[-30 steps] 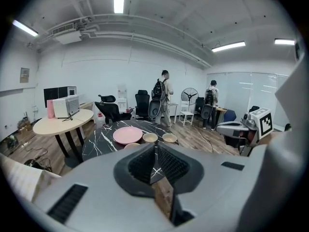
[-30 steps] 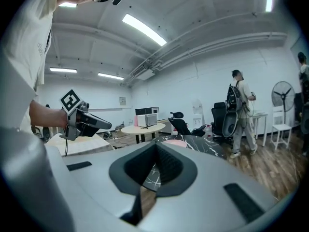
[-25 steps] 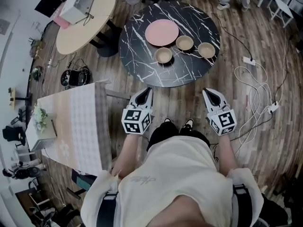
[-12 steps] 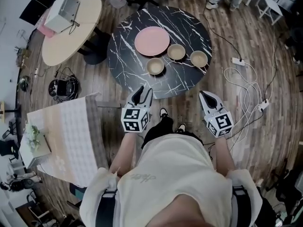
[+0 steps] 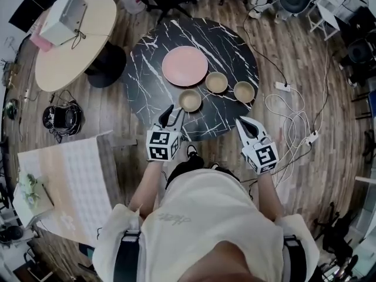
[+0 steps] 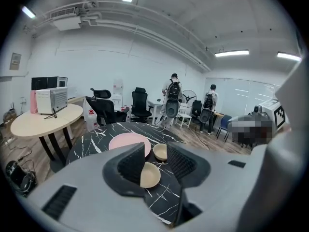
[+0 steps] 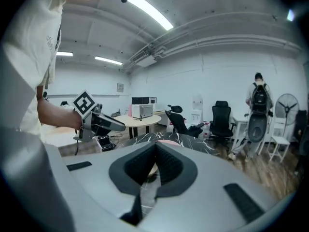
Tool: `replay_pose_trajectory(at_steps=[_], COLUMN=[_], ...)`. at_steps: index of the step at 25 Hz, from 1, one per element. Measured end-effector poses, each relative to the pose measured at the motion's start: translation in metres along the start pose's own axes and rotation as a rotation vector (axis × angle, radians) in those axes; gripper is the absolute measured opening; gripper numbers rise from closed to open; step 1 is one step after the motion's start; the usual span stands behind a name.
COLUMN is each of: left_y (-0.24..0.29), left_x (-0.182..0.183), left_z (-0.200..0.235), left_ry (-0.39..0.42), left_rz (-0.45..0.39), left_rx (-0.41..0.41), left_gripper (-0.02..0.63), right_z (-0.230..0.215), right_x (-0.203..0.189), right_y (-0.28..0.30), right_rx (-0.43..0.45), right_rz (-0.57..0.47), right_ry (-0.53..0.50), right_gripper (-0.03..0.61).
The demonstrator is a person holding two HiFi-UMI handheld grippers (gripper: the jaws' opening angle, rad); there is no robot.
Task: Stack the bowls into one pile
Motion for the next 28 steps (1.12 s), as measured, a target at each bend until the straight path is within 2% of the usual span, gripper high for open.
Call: replay_pose_trajectory(at_steps=[3,4,10,16,20,28], left_y=[0.014,0.019,0.038,0.056,0.068,0.095], left_x=[-0.007,-0.01,-0.022,-0.014,-0.002,0.041], left_z=[0.015,0.02,0.042,0.051,0.053,0.046], left_ry=[-0.009,-0.012,-0.051,-0.036,-0.017,-0.016], left_rz=[0.011,0.016,0.057,0.071,0.091,0.091], left_rx=[-0.024,-0.028,-0.04,-0.025,0.02,0.123], left_gripper=[0.155,0.155,0.155,0.153,0.153,0.153], right_z=[0.0,0.0,0.005,-0.018,-0.045,-0.11], right_x=[-0.004,-0.003,0.001,-0.002,0.007,0.044], right_y=[0.018,0.024,0.043,0.066,0.082,0.12], right_rx=[0.042,0.042,0.017,0.073,0.093,0.194], right_rz=[-0.037,-0.039,0.039,0.014,0.02,0.004], right_ry=[0.165,0.185,0.067,0.235,0.189,0.068], right_gripper=[0.005,0.005,0.005,0.005,0.005,0.005])
Point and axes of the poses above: the fingertips, and each gripper's own axes: y forward along the fingers, z to its left, x out of its top, the point moved 8 cm from there along -y, backward along the fingers, and after that the axes turned 13 degrees about y, right-handed, at the moved point
